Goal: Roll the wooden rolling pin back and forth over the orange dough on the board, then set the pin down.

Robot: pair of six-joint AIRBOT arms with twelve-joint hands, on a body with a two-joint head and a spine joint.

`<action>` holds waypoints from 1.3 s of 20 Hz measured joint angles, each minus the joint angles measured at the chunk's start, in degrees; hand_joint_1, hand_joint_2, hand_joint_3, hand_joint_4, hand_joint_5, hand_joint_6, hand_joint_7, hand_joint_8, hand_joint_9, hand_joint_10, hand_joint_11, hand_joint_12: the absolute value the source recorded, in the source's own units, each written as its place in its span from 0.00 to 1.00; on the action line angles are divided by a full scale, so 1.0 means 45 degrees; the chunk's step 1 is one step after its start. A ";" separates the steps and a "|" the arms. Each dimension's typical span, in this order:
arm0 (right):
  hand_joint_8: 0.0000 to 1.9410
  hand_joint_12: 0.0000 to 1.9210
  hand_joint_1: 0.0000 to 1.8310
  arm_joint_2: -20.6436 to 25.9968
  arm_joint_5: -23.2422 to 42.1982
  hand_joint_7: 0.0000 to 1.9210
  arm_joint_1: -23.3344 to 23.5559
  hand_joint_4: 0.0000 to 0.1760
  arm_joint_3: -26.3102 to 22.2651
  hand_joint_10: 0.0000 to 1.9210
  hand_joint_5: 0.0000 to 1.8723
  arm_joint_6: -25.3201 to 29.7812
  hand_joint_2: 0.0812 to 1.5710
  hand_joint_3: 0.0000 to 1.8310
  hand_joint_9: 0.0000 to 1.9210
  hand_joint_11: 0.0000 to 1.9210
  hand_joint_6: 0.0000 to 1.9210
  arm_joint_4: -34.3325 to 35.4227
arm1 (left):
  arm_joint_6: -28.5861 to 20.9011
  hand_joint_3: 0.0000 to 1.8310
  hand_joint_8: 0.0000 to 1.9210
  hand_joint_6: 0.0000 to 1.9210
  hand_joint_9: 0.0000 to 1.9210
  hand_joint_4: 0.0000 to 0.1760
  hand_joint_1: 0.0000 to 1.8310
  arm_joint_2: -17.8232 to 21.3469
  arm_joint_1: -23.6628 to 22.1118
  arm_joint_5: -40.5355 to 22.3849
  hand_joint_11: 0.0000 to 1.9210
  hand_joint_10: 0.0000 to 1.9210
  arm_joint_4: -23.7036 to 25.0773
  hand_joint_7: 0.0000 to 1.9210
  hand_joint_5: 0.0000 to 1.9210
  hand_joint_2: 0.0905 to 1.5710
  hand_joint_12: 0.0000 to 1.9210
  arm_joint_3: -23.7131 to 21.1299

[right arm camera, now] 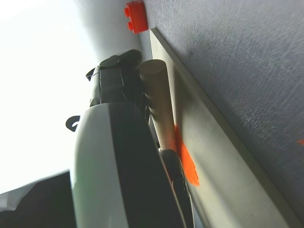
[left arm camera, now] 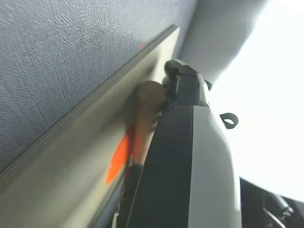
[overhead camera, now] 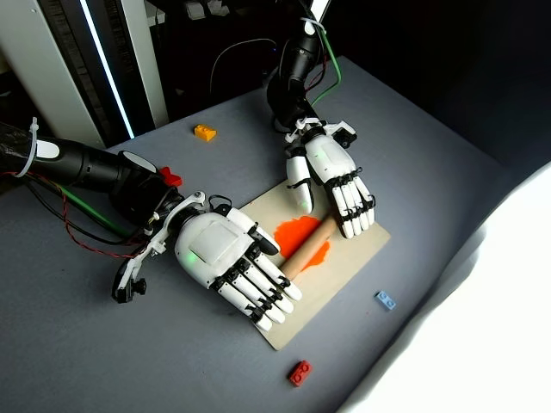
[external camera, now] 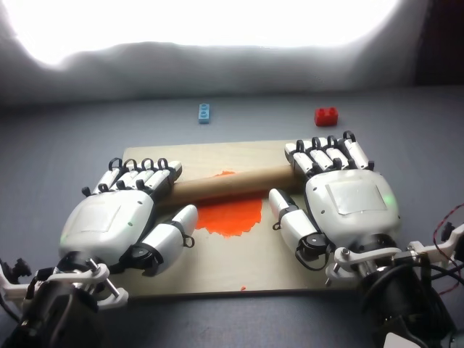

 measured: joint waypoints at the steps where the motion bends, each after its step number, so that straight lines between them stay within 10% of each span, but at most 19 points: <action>1: 0.00 0.43 0.00 0.0005 -0.0019 0.21 0.0000 0.00 -0.0024 0.00 0.21 -0.0015 0.98 0.00 0.17 0.00 0.00 0.0024 | 0.0000 0.00 0.00 0.00 0.14 0.00 0.00 0.0092 0.0092 0.0005 0.00 0.00 0.0078 0.15 0.13 0.98 0.26 -0.0107; 26: 0.00 0.41 0.00 0.0505 -0.0549 0.19 -0.0316 0.00 -0.1462 0.00 0.19 -0.0617 0.98 0.00 0.15 0.00 0.00 0.0359 | -0.0510 0.00 0.00 0.00 0.14 0.00 0.00 0.0563 0.0690 -0.0282 0.00 0.00 0.0534 0.15 0.12 0.98 0.23 -0.0986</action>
